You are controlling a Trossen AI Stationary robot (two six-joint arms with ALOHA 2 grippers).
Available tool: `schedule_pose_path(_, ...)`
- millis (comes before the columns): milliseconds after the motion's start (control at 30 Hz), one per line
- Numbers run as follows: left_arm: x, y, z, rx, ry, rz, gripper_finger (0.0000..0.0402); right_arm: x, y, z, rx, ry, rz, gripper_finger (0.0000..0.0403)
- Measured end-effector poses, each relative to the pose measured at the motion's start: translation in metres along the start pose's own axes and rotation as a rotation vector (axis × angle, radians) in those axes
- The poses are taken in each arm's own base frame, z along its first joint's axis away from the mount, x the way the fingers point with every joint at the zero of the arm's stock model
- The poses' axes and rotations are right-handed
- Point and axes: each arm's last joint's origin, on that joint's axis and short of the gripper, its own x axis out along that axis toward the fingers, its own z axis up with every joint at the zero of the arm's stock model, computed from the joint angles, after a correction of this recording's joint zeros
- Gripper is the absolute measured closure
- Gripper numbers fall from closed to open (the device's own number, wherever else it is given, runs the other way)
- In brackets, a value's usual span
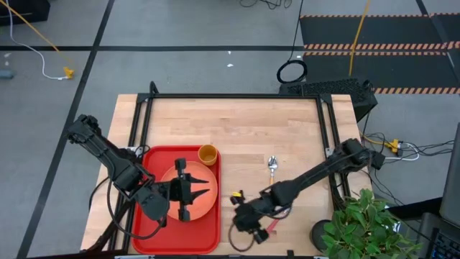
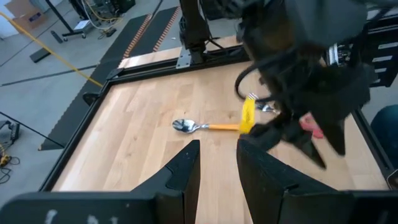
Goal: Pick and place plate/cup/fork/spoon on tray
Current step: Put the pink fork on the red tray at the bottom of the orange plate
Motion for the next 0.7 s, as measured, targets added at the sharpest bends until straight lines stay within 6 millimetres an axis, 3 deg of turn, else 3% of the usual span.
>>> schedule_pose_path(233,0.001,-0.001,0.0,-0.056,-0.001,0.001,0.0293,-0.009,0.026,-0.045,0.013,0.048,0.0,0.0265)
schedule_pose_path(433,0.013,-0.012,-0.003,-0.069,-0.001,0.01,0.0293,-0.023,0.039,-0.09,-0.053,0.039,-0.007,0.0265)
schedule_pose_path(700,0.034,-0.02,0.0,-0.107,-0.041,0.024,0.0293,-0.041,0.054,-0.146,0.045,0.006,0.02,0.0266)
